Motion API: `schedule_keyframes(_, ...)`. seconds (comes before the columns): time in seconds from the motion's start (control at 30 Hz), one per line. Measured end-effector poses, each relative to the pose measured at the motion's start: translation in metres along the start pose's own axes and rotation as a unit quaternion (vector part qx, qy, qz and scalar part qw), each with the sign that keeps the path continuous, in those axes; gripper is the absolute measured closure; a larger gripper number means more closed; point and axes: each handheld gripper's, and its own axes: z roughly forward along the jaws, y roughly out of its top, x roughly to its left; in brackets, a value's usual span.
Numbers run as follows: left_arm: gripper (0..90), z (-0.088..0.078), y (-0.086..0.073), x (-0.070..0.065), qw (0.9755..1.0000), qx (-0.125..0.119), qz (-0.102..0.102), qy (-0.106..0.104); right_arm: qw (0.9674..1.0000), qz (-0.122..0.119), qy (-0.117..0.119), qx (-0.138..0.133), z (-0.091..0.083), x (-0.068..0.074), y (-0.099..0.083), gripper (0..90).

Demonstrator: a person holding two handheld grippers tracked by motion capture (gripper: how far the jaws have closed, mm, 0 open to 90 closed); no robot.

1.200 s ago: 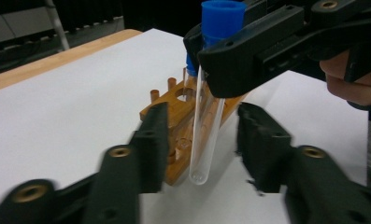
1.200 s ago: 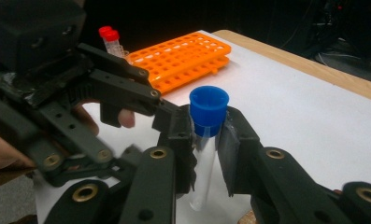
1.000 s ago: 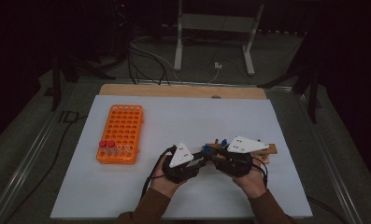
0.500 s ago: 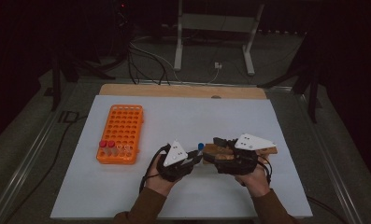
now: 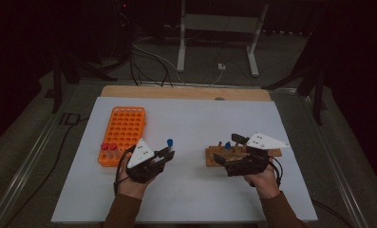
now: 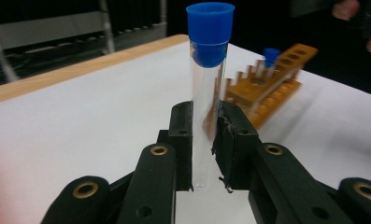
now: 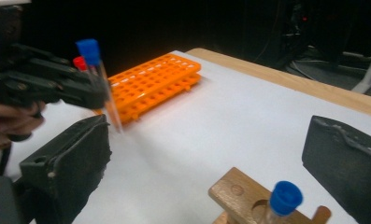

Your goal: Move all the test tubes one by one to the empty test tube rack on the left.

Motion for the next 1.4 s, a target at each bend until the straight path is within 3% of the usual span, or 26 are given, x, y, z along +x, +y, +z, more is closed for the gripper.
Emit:
schedule_keyframes(0.3,77.6,-0.044,-0.015,0.034,0.9978,-0.021,-0.026,0.057,0.9999,0.004,-0.015,-0.007,-0.007,-0.007,0.0,0.2)
schedule_keyframes(0.6,77.6,-0.076,-0.027,0.057,0.9919,-0.031,-0.039,0.116,0.9993,0.014,-0.033,-0.01,-0.013,-0.017,-0.002,0.2)
schedule_keyframes(0.93,77.5,-0.095,-0.036,0.073,0.9844,-0.035,-0.051,0.164,0.9983,0.009,-0.057,-0.007,-0.019,-0.026,-0.004,0.2)
schedule_keyframes(1.4,77.6,-0.112,-0.045,0.092,0.9748,-0.035,-0.061,0.212,0.9977,0.014,-0.065,-0.015,-0.026,-0.032,-0.005,0.3)
